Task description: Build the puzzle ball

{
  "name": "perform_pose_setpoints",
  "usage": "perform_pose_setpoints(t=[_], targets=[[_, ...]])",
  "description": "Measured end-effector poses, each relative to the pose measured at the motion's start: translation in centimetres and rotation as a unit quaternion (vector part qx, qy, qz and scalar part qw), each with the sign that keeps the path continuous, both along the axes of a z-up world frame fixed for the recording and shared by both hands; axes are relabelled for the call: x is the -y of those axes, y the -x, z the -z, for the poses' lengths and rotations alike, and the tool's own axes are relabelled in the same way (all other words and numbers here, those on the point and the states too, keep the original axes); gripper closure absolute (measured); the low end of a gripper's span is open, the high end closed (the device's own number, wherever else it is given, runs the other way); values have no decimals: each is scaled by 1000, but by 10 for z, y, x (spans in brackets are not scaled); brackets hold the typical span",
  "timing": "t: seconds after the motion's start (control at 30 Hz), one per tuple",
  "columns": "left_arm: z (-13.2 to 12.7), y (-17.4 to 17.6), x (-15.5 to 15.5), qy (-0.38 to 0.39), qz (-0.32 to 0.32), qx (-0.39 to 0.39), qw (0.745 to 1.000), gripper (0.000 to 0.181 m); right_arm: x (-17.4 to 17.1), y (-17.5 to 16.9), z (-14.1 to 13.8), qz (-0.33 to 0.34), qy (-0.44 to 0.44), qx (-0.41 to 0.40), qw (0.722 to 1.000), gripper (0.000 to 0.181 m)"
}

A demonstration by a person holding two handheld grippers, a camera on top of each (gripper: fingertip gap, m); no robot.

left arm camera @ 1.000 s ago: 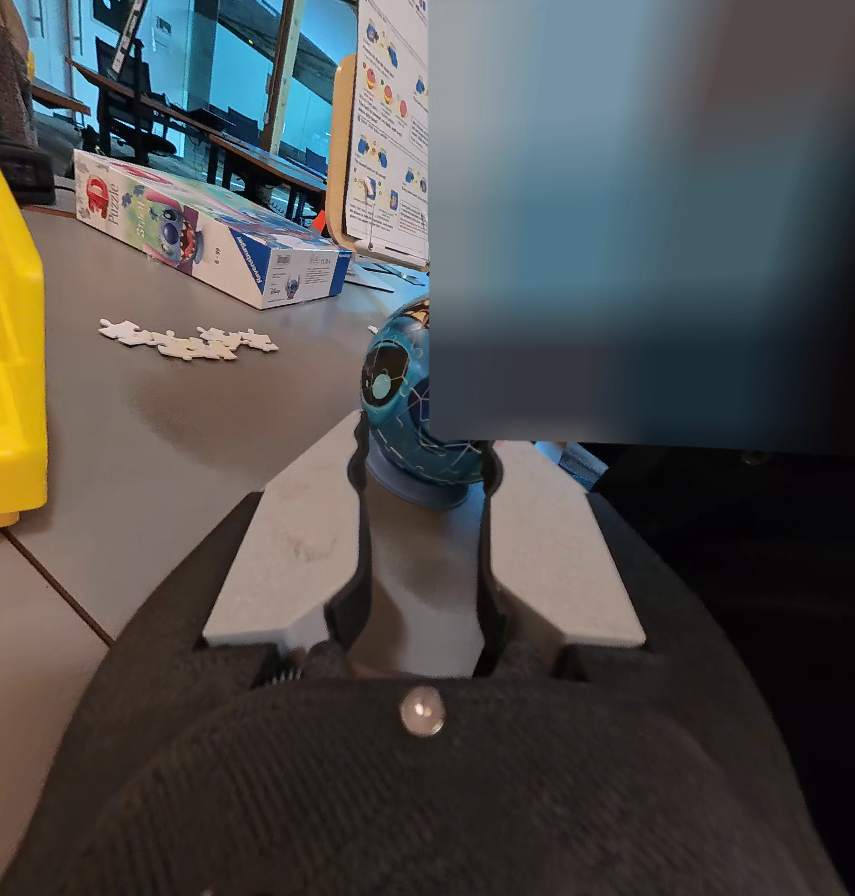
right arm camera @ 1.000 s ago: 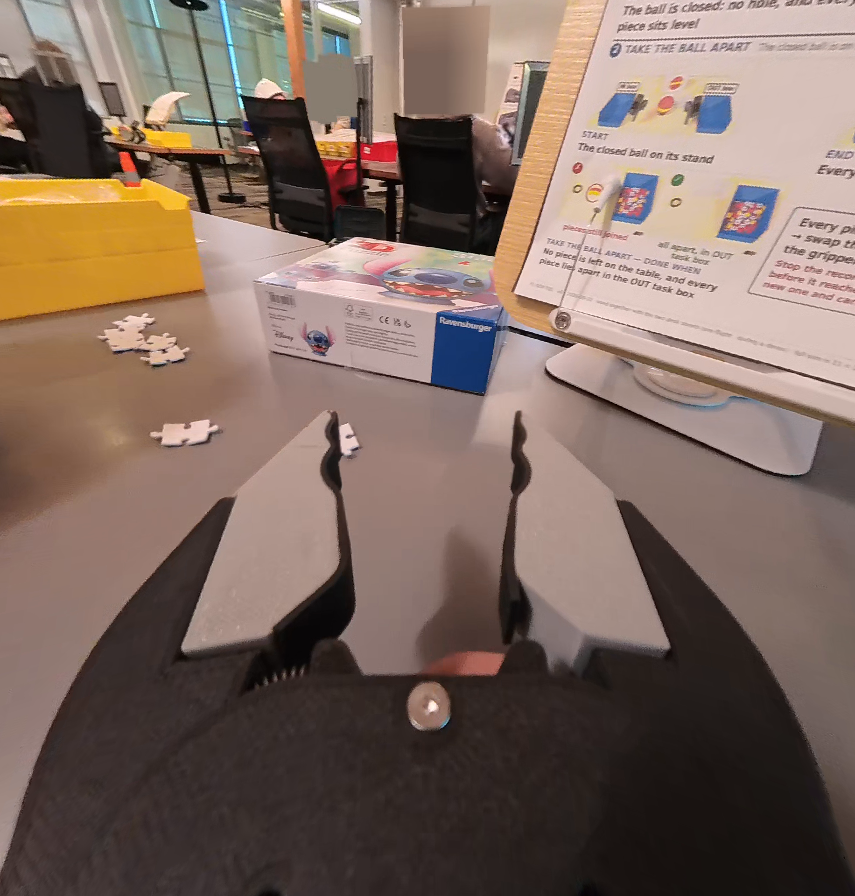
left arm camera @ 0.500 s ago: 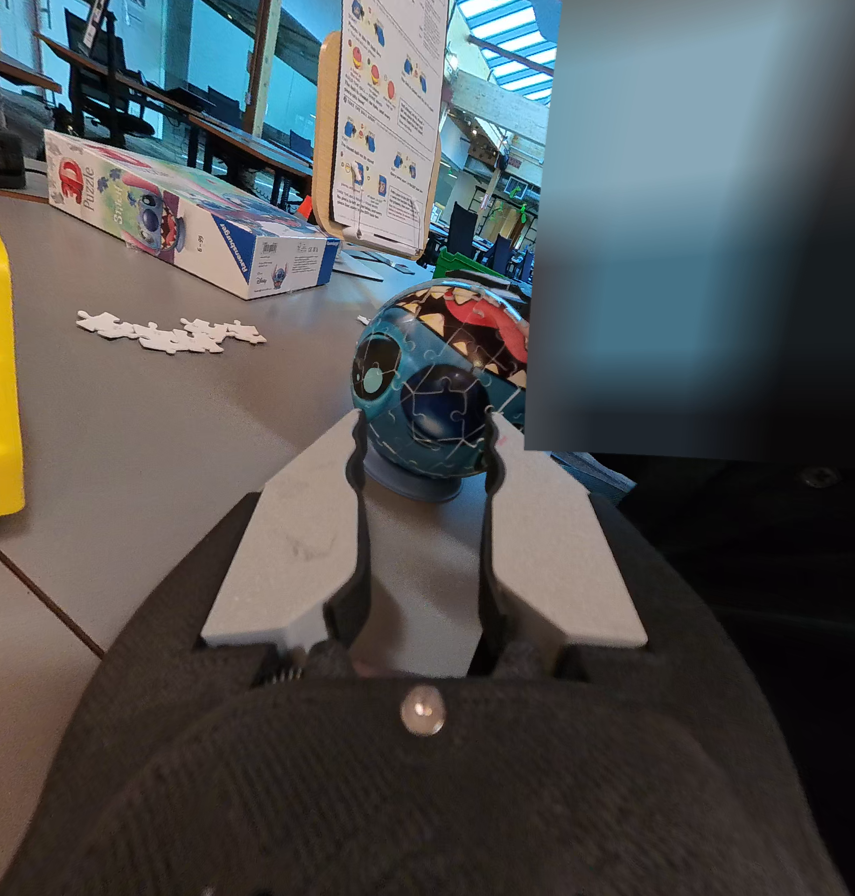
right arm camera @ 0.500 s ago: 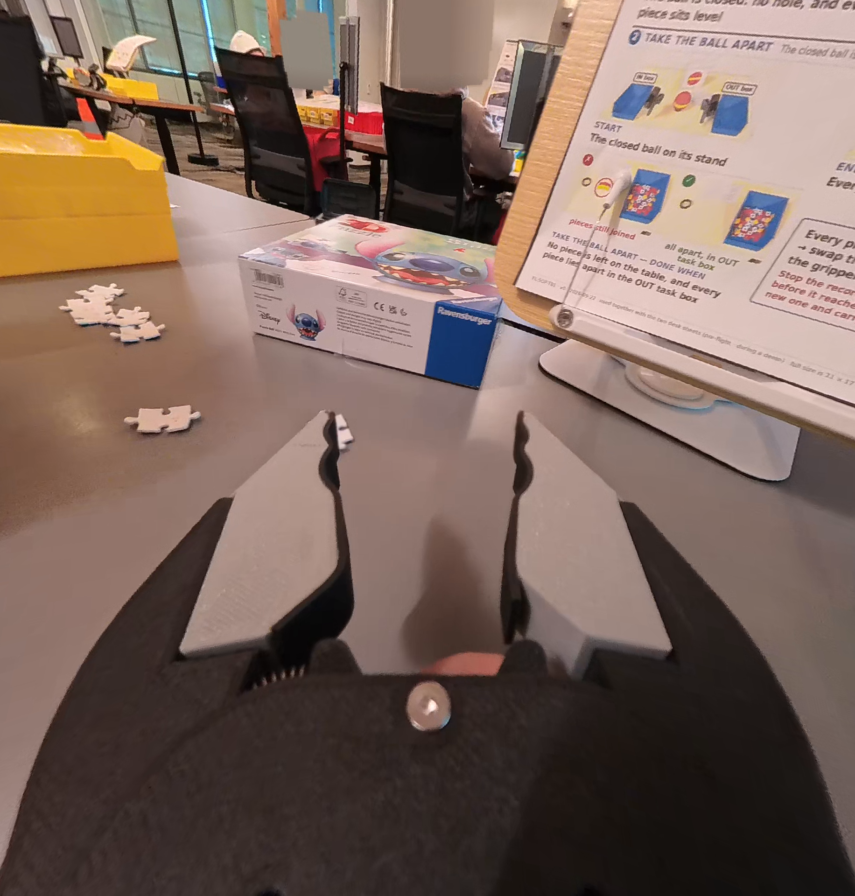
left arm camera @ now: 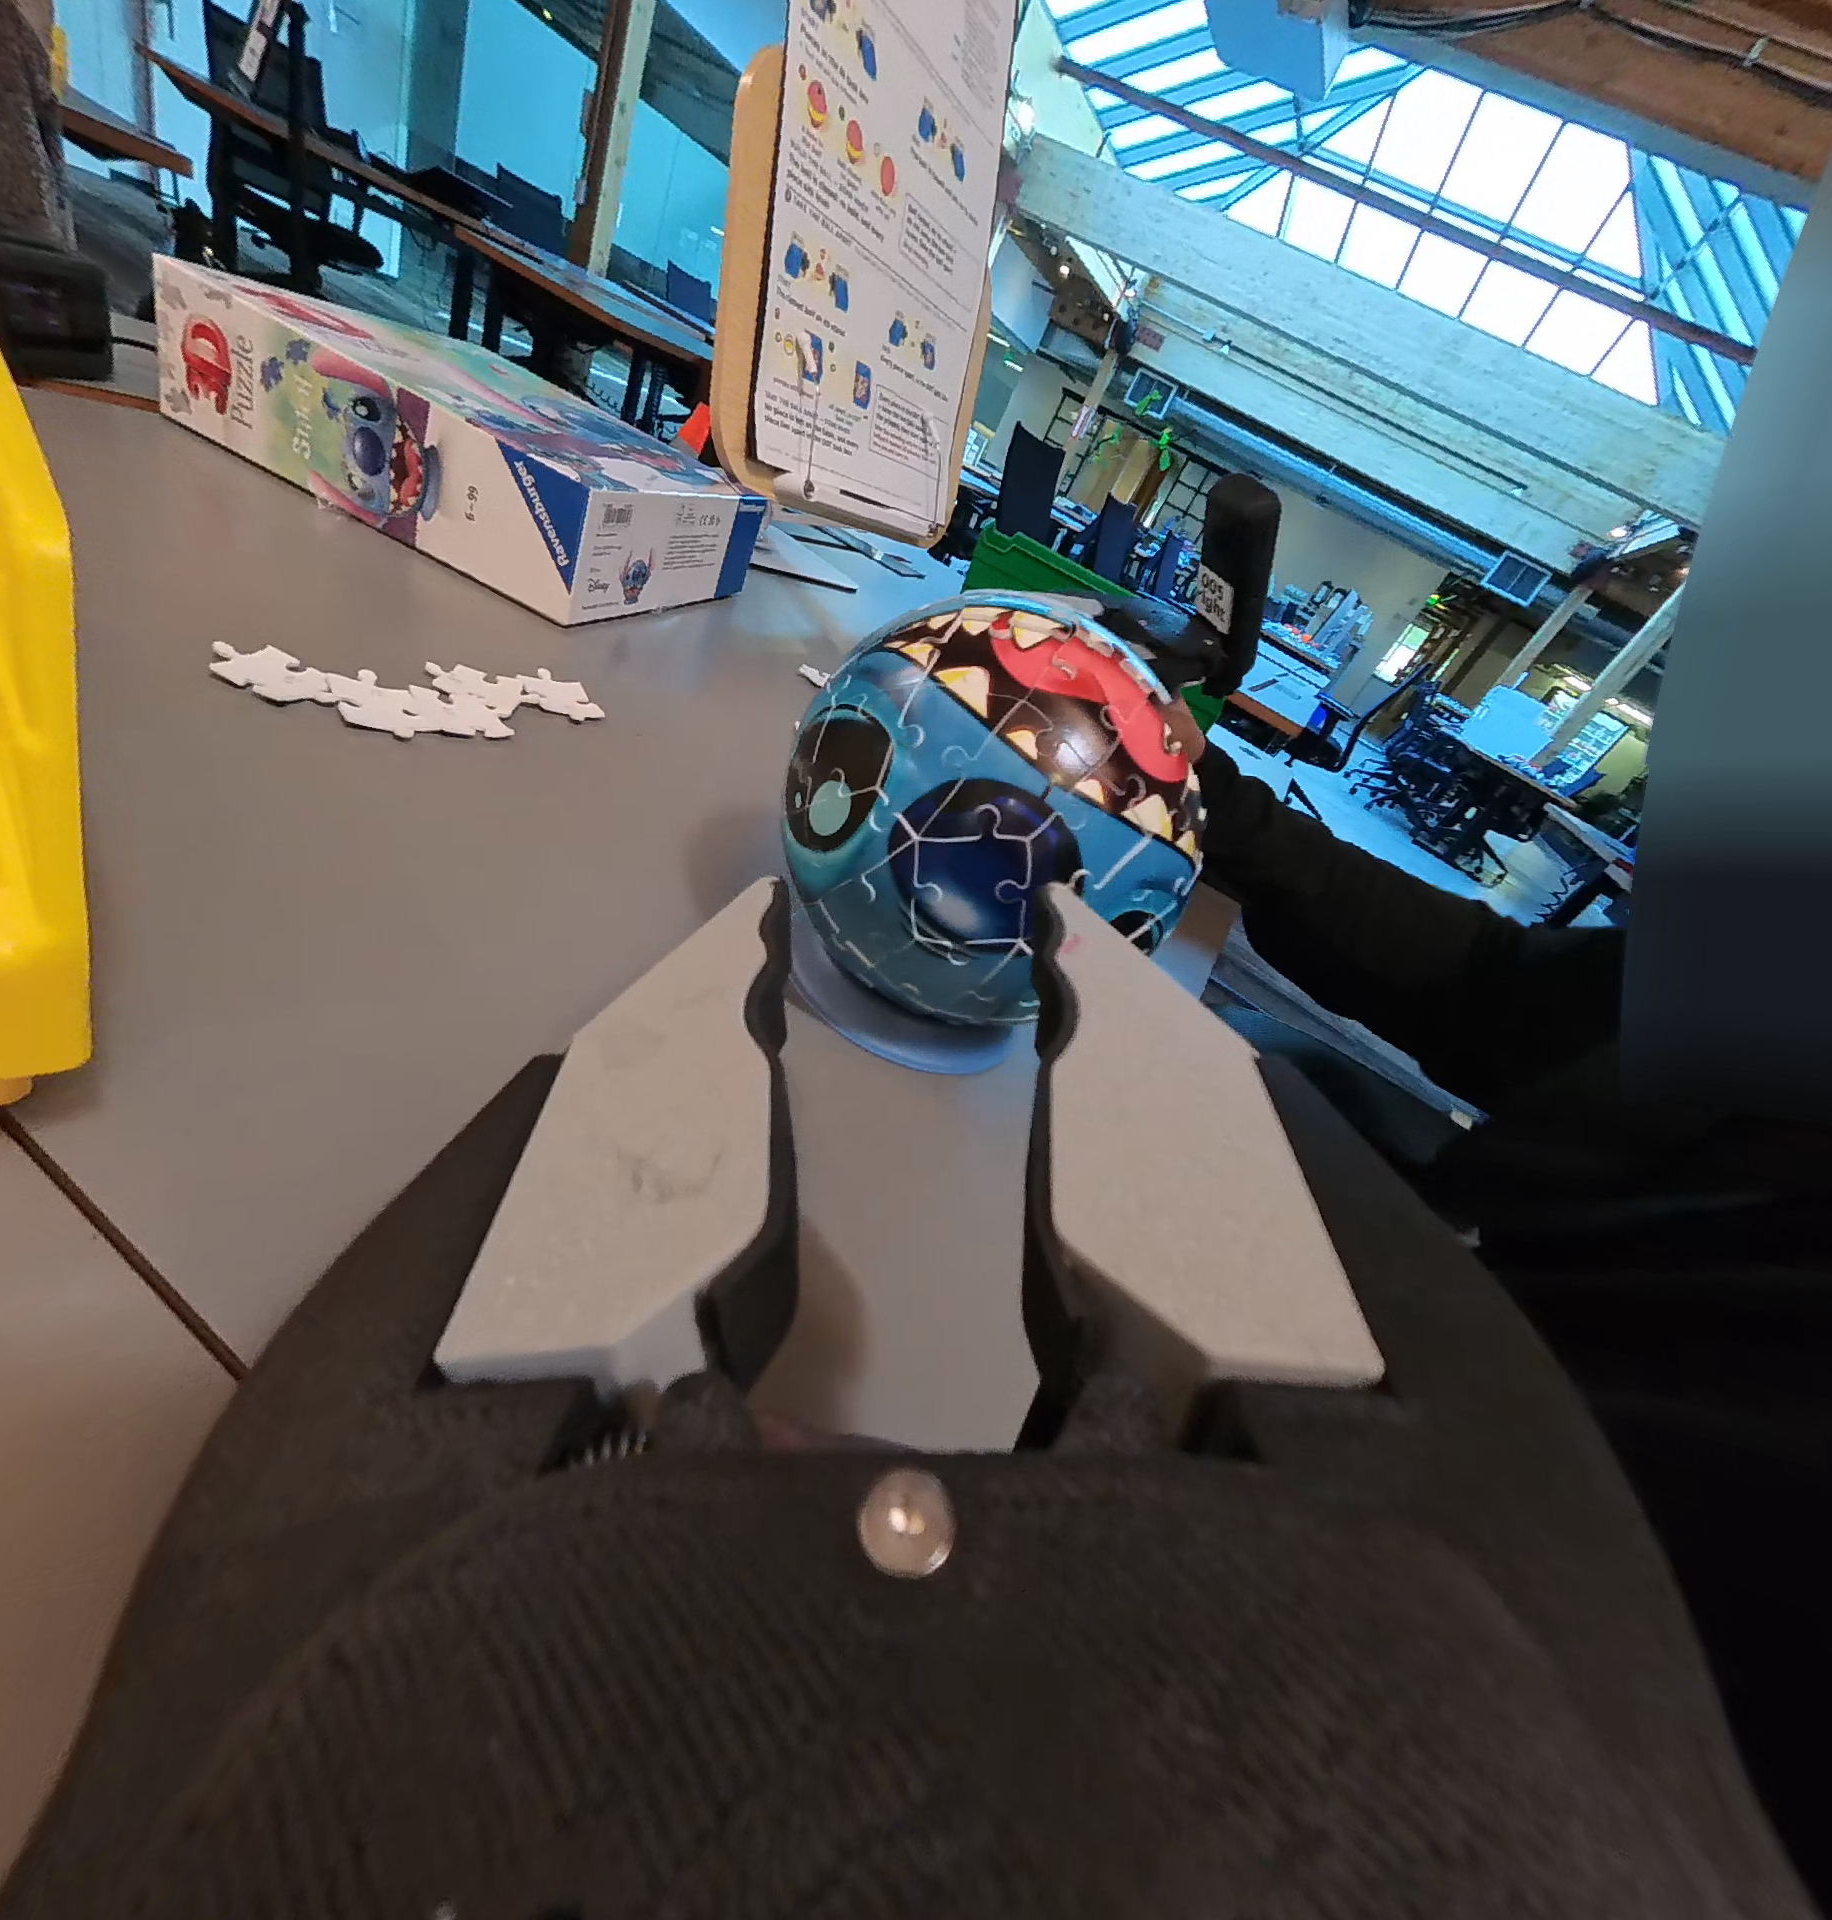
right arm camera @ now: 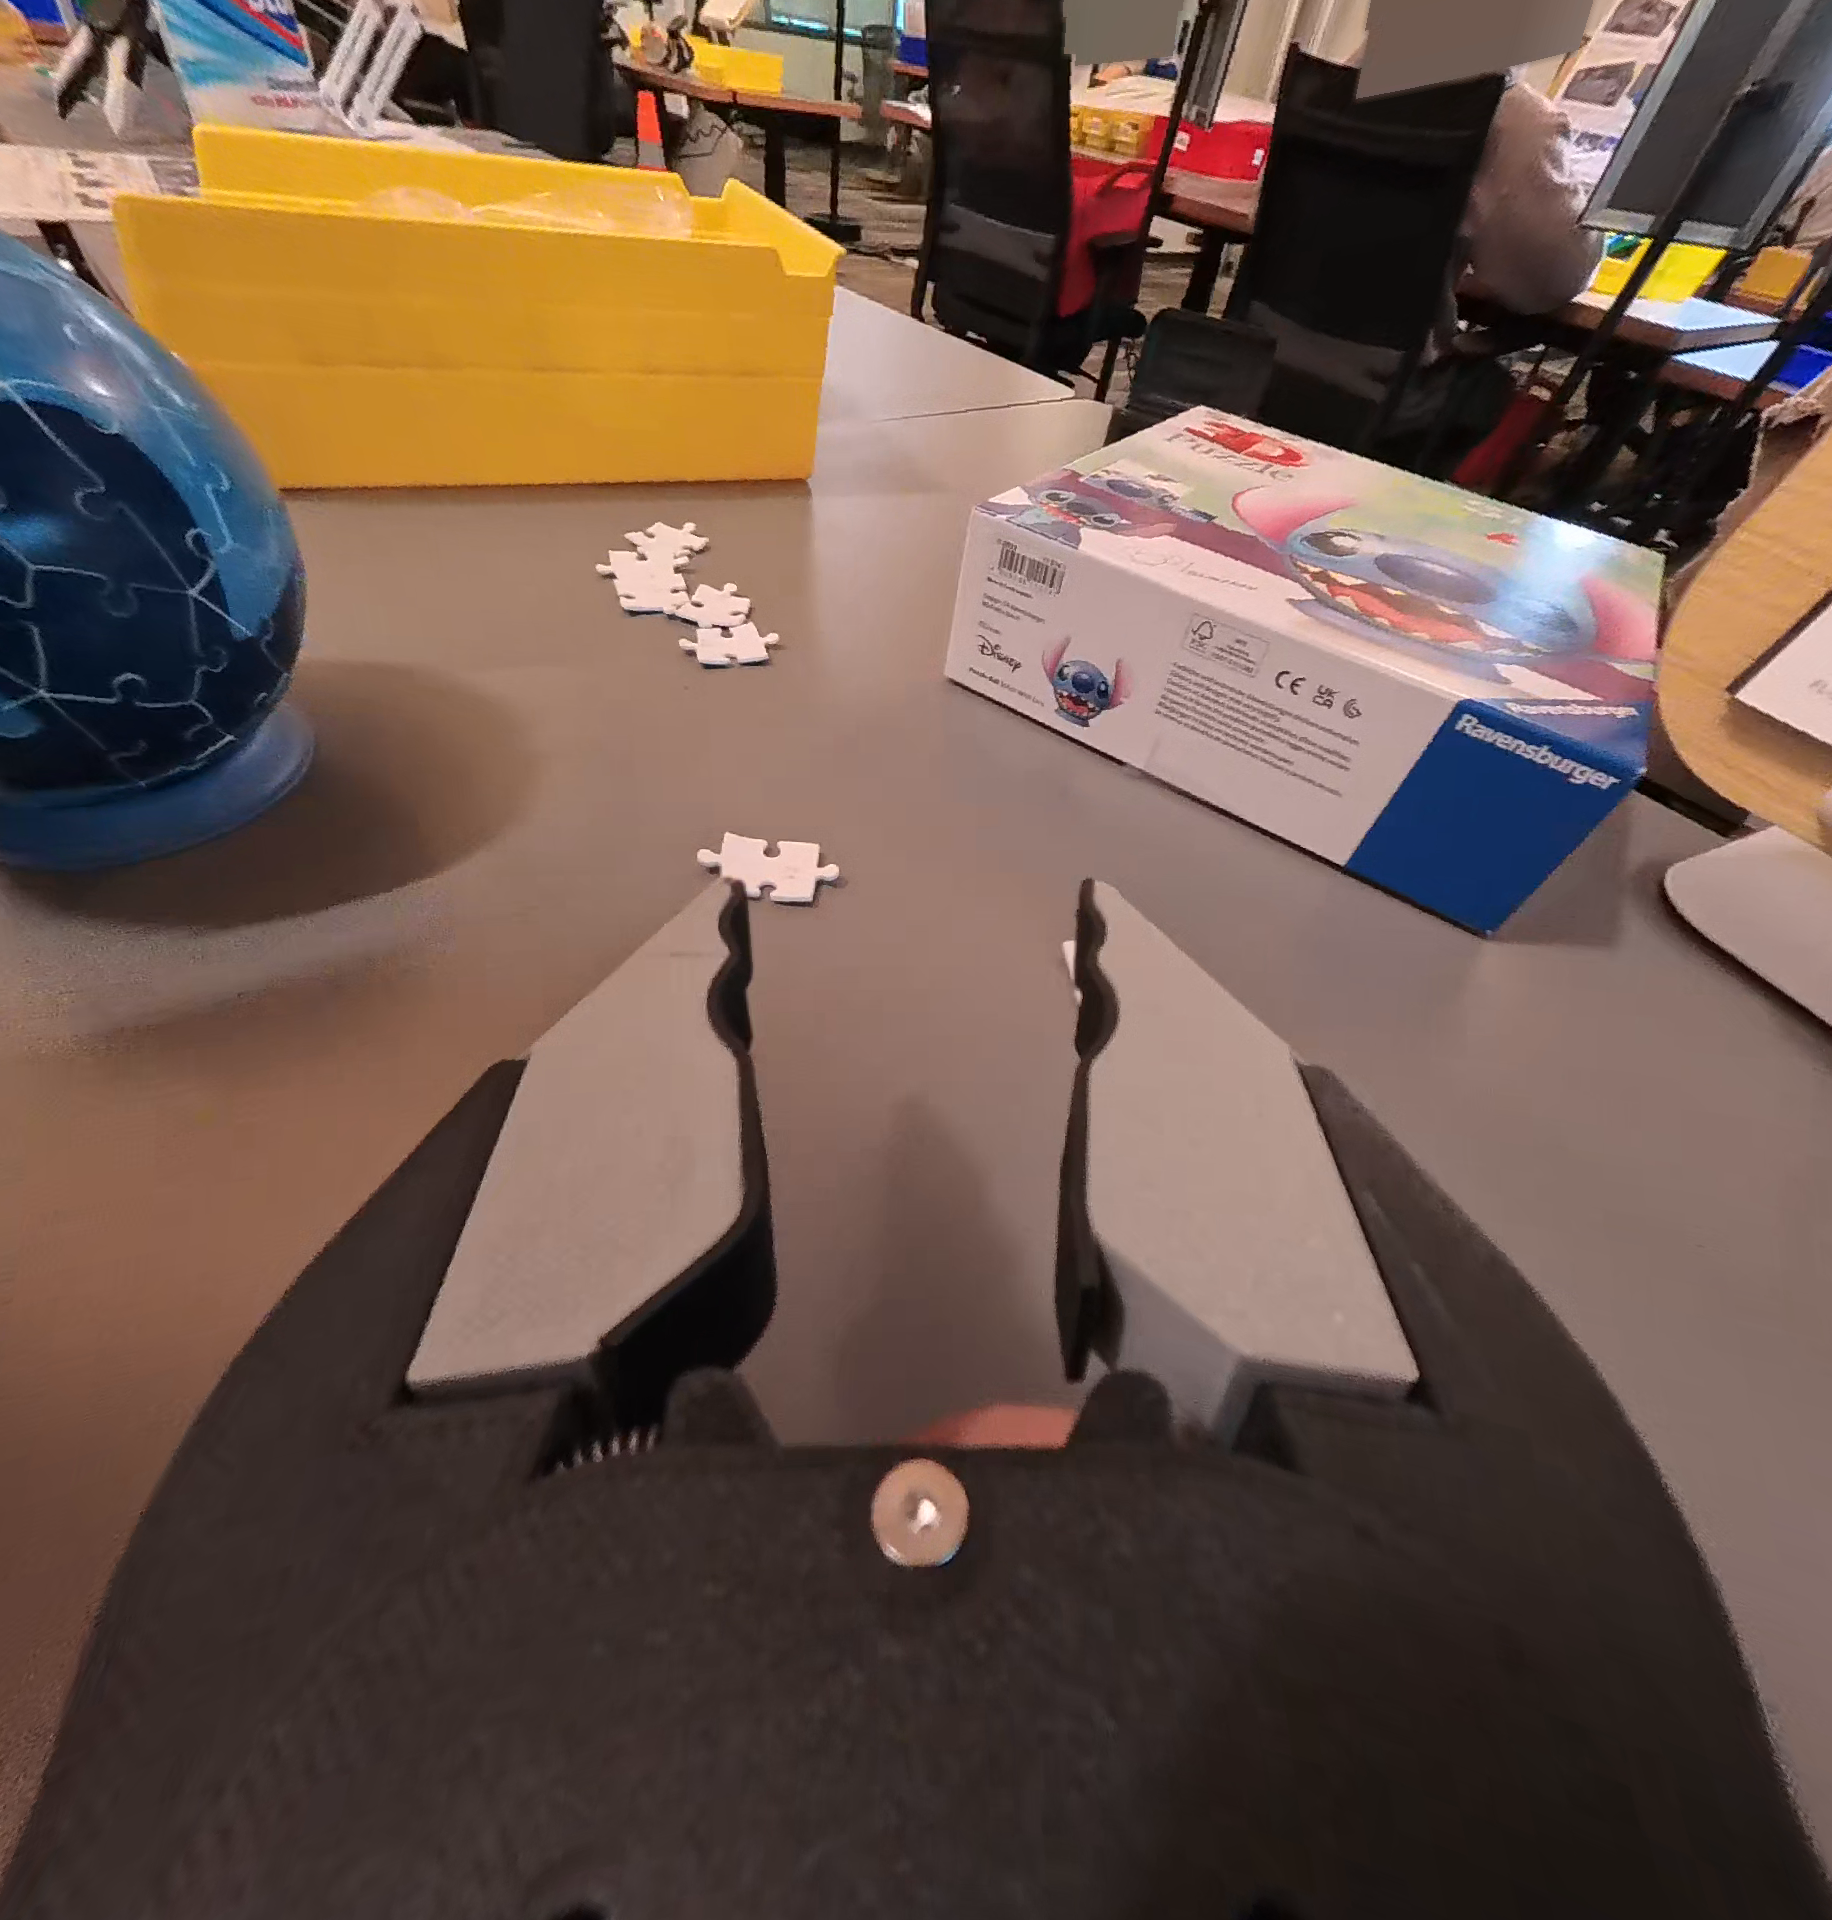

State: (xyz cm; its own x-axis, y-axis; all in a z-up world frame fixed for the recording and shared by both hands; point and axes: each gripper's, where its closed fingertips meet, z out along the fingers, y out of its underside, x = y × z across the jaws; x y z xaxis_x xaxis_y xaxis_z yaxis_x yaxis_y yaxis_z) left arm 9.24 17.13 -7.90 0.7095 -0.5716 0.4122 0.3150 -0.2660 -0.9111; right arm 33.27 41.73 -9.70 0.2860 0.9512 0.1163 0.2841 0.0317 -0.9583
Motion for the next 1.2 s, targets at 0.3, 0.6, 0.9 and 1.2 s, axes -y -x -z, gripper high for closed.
perform_pose_setpoints(t=[0.3, 0.6, 0.9, 1.2], targets=[[17, -40, 16, -53, 43, -186, 980, 89, 85, 21, -4, -189, -36, -8, 981, 101], [10, -46, -13, -68, -5, -286, 956, 80, 150, 93, 6, -321, -65, 32, 944, 65], [35, -47, -21, -82, 48, -384, 918, 71, 149, 106, 14, -314, -96, 44, 944, 67], [38, -30, -20, -60, 73, -349, 932, 79, 118, 92, 3, -282, -22, 11, 959, 76]])
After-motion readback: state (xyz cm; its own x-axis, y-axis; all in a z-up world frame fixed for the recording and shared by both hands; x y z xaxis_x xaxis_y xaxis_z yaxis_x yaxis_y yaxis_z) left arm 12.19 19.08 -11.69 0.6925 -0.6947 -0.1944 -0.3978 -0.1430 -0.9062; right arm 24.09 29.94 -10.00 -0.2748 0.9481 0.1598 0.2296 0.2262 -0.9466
